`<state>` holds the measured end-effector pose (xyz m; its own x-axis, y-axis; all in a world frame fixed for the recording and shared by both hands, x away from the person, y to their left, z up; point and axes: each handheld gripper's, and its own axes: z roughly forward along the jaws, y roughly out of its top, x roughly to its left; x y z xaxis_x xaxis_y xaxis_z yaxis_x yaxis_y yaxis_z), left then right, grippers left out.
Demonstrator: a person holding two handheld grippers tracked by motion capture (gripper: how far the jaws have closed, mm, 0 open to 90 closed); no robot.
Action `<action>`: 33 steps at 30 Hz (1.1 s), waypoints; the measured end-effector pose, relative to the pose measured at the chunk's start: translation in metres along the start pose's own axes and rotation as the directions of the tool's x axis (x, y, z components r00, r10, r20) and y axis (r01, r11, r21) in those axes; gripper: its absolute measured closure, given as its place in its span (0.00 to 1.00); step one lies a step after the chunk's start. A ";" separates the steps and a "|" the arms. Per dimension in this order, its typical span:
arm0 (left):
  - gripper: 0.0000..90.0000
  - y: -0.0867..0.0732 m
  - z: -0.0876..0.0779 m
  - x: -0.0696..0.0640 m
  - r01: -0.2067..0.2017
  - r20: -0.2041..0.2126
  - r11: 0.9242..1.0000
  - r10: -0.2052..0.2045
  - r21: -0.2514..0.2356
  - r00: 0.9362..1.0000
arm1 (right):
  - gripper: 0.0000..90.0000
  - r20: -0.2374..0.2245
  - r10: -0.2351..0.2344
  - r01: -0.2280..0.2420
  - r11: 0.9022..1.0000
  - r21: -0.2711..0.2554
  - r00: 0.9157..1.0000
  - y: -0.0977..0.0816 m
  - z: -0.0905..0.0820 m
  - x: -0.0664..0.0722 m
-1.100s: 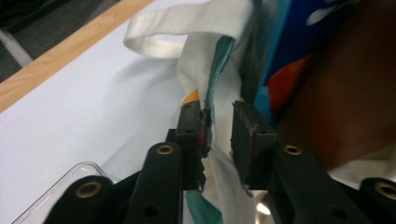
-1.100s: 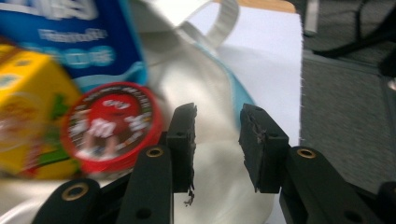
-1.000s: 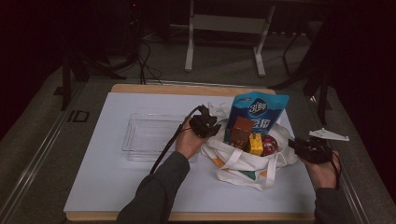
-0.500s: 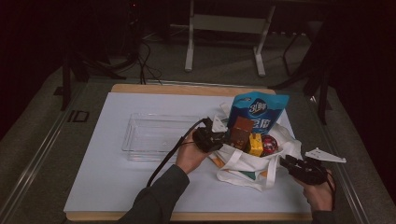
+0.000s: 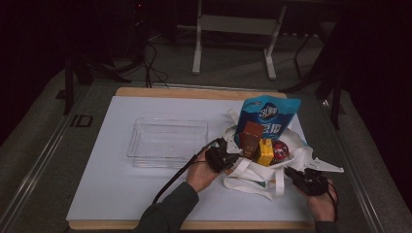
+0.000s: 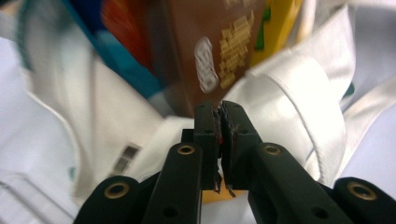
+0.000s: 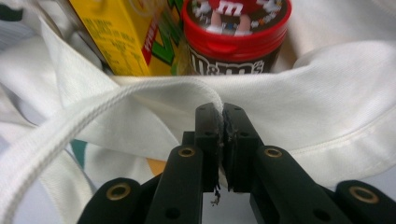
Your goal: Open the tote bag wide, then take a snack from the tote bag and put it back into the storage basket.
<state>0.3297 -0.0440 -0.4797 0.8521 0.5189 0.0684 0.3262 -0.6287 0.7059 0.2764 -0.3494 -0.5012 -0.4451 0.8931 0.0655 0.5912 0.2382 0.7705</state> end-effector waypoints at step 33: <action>0.89 0.002 -0.022 0.013 0.049 0.066 0.990 -0.040 -0.135 0.997 | 0.93 0.038 0.050 -0.051 0.999 0.020 0.998 -0.017 0.022 0.004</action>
<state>0.3325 -0.0255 -0.4620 0.8635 0.5044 -0.0071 0.3096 -0.5188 0.7969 0.2794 -0.3413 -0.5275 -0.3891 0.9178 0.0797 0.6261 0.1999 0.7537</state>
